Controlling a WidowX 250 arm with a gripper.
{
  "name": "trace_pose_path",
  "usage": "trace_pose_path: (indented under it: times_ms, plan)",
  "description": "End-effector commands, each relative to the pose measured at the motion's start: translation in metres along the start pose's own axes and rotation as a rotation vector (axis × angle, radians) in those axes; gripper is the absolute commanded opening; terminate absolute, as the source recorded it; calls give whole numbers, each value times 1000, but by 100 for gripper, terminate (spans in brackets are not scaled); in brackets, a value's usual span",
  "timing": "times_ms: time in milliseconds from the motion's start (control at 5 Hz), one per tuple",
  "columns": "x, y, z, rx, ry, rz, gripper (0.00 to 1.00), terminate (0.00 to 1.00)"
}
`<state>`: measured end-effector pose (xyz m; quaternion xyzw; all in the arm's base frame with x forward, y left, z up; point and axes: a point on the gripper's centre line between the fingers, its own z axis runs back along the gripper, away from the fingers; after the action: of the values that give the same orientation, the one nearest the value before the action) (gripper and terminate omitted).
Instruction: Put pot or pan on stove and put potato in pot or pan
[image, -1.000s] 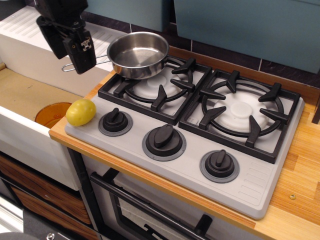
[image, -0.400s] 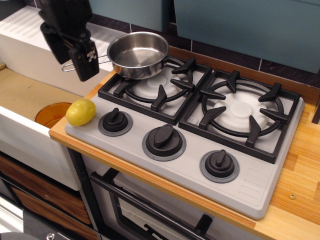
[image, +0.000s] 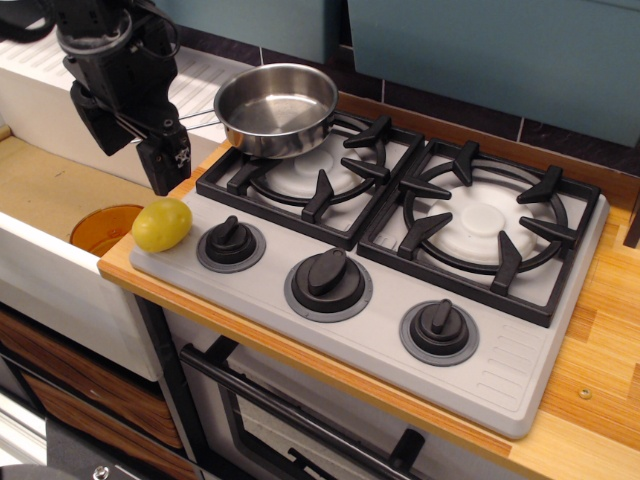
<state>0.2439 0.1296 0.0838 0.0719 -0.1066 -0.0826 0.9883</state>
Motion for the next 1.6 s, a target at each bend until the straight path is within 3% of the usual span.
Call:
trace_pose_path:
  times_ms: [0, 400, 1000, 1400]
  plan:
    - [-8, 13, 2, -14, -73, 22, 100, 0]
    - [-15, 11, -17, -52, -125, 25, 100, 0]
    - [-2, 1, -33, -94, -173, 31, 100, 0]
    - [0, -3, -37, -108, -179, 34, 100, 0]
